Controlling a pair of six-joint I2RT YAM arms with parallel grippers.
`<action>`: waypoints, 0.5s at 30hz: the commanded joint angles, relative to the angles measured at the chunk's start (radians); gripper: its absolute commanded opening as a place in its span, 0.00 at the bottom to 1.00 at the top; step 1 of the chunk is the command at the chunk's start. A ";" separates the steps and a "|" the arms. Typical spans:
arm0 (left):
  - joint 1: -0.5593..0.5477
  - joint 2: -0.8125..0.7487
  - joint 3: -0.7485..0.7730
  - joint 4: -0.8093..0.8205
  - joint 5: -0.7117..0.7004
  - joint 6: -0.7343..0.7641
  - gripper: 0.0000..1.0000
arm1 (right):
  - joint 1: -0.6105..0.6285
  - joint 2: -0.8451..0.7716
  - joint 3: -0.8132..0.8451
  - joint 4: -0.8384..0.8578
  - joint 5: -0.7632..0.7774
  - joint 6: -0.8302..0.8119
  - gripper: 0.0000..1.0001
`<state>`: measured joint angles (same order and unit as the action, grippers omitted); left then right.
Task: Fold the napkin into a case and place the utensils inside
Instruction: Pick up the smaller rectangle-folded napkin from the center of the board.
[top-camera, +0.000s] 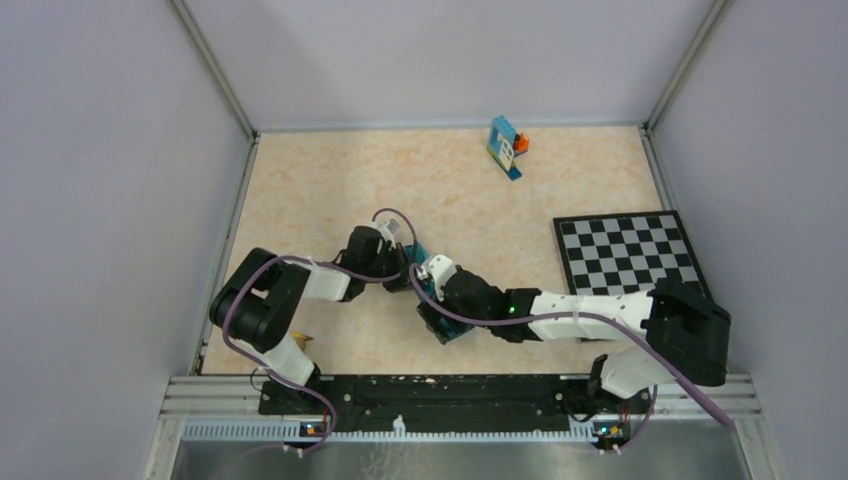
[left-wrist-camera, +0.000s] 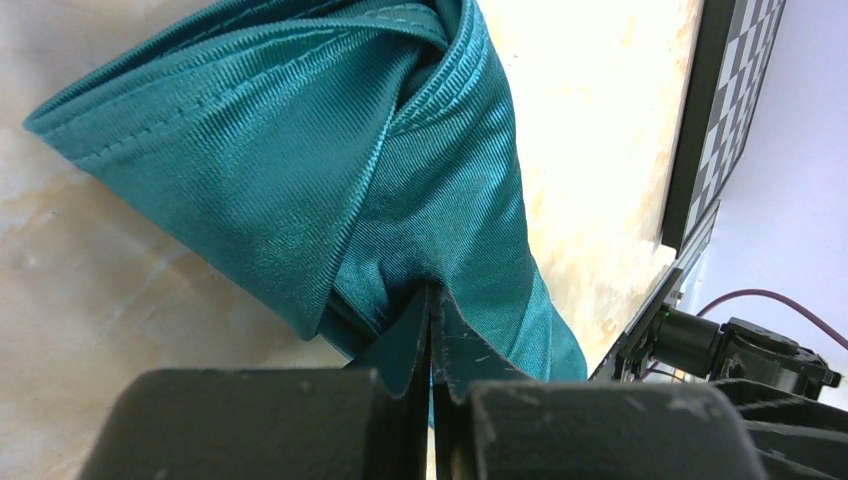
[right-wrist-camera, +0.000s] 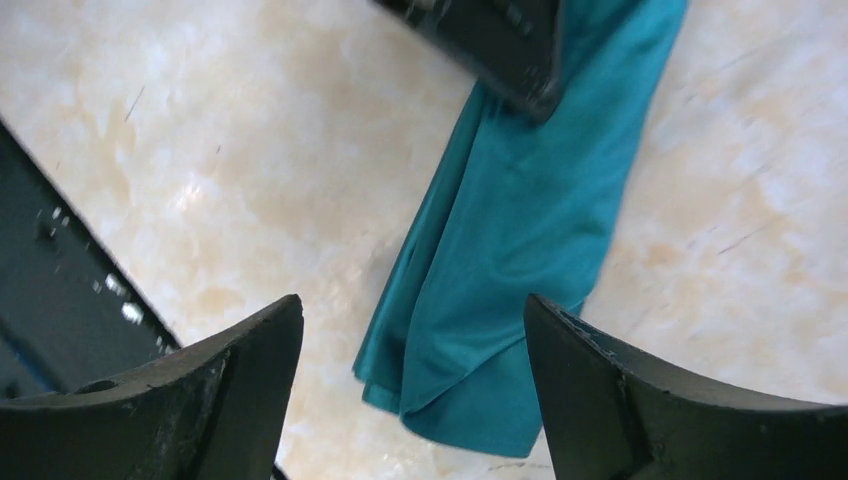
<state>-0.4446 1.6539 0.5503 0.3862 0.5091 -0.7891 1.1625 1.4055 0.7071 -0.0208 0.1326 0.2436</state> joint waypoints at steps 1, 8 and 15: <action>0.022 0.030 -0.046 -0.122 -0.100 0.068 0.00 | 0.039 0.079 0.147 -0.062 0.220 -0.090 0.80; 0.024 0.032 -0.045 -0.114 -0.089 0.064 0.00 | 0.106 0.258 0.250 -0.078 0.346 0.004 0.63; 0.026 0.037 -0.054 -0.090 -0.078 0.059 0.00 | 0.115 0.321 0.179 0.026 0.434 0.048 0.51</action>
<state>-0.4362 1.6539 0.5442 0.3950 0.5198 -0.7864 1.2675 1.7061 0.9138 -0.0704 0.4564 0.2470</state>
